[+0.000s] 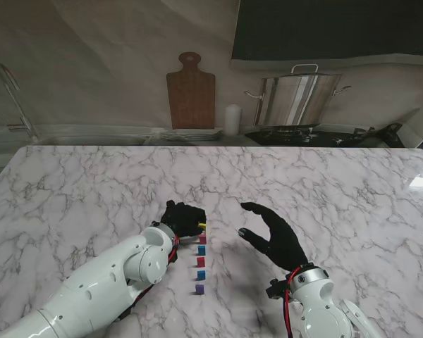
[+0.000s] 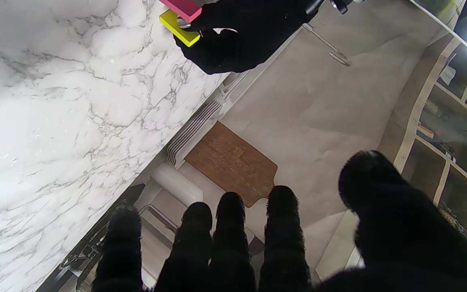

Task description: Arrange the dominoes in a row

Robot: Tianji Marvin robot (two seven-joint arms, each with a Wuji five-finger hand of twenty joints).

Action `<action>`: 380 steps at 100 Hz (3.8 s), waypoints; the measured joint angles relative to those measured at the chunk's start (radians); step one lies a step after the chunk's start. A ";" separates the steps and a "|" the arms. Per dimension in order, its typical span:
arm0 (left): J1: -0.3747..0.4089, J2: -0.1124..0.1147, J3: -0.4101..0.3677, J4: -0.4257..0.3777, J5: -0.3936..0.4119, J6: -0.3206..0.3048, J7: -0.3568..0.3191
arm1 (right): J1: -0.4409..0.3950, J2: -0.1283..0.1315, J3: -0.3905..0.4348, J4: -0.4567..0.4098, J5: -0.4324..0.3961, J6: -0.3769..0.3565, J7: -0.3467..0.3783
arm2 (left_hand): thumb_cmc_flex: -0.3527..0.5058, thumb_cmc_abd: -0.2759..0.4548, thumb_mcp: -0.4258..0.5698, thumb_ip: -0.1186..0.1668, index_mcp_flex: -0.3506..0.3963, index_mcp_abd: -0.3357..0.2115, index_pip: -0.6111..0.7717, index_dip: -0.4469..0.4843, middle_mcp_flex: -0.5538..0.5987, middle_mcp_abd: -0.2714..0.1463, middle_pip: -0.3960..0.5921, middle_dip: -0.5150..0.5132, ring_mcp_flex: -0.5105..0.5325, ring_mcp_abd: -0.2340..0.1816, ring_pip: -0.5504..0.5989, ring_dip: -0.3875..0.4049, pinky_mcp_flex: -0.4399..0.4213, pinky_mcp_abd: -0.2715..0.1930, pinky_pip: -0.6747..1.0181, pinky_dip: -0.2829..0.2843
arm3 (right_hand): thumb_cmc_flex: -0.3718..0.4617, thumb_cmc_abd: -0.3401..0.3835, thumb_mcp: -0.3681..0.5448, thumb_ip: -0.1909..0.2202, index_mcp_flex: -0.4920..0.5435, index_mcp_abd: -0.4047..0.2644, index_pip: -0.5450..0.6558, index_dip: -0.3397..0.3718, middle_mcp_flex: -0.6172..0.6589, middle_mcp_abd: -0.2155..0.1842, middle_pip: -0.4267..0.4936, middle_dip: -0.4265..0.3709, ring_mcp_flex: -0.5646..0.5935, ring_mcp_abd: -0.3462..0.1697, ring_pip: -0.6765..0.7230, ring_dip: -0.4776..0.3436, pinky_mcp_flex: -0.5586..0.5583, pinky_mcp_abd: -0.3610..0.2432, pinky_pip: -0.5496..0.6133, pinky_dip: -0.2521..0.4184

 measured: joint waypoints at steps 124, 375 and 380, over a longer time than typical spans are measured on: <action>0.013 0.021 -0.020 -0.034 0.037 -0.005 -0.042 | -0.001 0.000 0.000 -0.001 0.000 0.000 0.000 | -0.027 -0.009 0.050 0.000 0.000 0.000 -0.123 -0.025 -0.038 0.003 0.023 -0.045 -0.022 0.001 -0.019 0.000 0.000 0.000 -0.035 0.010 | 0.000 0.000 0.000 0.000 0.000 0.000 0.000 0.000 0.000 0.000 0.000 0.000 0.000 0.004 0.000 0.000 0.000 0.000 0.000 0.000; 0.825 0.036 -0.637 -0.660 0.030 -0.221 0.151 | 0.037 0.012 -0.088 0.047 -0.084 -0.021 -0.002 | -0.140 0.455 -0.351 0.064 -0.468 0.255 -0.801 -0.187 -0.703 0.180 -0.481 -0.553 -0.297 0.049 -0.635 -0.518 0.000 0.006 -0.634 -0.428 | 0.000 0.000 0.000 0.000 -0.082 0.001 -0.126 -0.091 -0.091 -0.054 -0.079 -0.073 -0.153 -0.065 -0.039 -0.087 -0.041 -0.102 -0.149 -0.096; 0.833 0.034 -0.634 -0.662 0.028 -0.224 0.153 | 0.040 0.013 -0.091 0.052 -0.087 -0.024 0.004 | -0.149 0.464 -0.353 0.064 -0.475 0.255 -0.802 -0.187 -0.704 0.179 -0.483 -0.553 -0.297 0.049 -0.638 -0.530 0.000 0.006 -0.634 -0.440 | 0.000 0.000 0.000 0.000 -0.082 0.001 -0.136 -0.101 -0.091 -0.063 -0.089 -0.076 -0.159 -0.066 -0.039 -0.091 -0.042 -0.103 -0.157 -0.106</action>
